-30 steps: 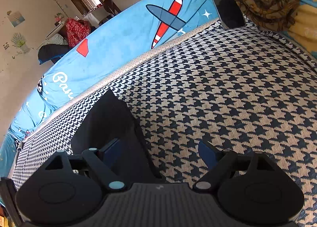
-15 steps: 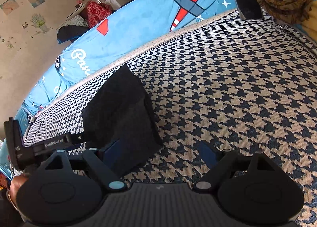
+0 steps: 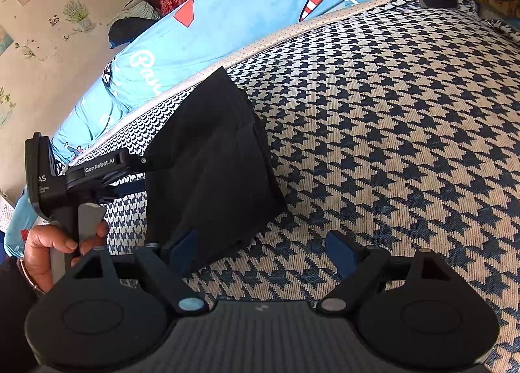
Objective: Fold clothes
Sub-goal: 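Grasp the folded black shirt edge with the right tool while the left tool holds its other edge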
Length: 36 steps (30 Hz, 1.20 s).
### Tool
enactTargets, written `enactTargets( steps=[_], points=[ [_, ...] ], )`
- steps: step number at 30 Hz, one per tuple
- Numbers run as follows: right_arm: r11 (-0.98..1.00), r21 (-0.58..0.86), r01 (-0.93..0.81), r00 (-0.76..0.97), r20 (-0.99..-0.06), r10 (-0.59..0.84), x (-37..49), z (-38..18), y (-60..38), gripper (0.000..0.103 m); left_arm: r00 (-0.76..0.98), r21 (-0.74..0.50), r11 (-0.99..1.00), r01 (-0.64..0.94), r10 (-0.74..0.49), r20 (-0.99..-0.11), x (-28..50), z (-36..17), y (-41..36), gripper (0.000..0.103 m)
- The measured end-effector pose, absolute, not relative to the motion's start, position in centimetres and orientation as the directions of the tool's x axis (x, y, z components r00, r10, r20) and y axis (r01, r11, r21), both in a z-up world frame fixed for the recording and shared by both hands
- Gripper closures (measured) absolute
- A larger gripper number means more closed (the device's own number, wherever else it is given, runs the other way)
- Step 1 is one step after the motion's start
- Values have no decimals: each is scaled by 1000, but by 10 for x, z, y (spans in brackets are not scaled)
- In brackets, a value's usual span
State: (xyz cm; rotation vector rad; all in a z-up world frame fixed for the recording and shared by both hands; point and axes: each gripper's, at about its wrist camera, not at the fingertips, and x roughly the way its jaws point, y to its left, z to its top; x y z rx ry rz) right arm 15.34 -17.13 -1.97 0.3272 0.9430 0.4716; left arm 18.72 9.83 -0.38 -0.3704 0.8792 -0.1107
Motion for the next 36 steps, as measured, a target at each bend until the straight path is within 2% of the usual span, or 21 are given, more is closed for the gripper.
enactTargets(
  steps=[5,15,20,27,34,36],
  points=[
    [852,444,-277,509,-684,523,151,-21,-165,18,637,-410,910,-57,-283,-717,198,-6,104,0],
    [845,424,-326,520,-666,535,154,-25,-148,18,637,-402,916,-10,-304,-708,212,-7,102,0],
    [836,426,-347,518,-656,549,154,-29,-139,32,641,-429,903,-15,-321,-698,214,-9,106,0],
    [841,435,-321,544,-642,540,159,-32,-127,33,637,-388,922,7,-303,-708,215,-10,100,0],
    [844,473,-253,570,-632,525,169,-34,-123,43,655,-384,923,3,-292,-697,214,-12,96,0],
    [848,472,-239,579,-632,515,171,-33,-121,51,652,-364,931,29,-294,-699,214,-12,92,1]
  ],
)
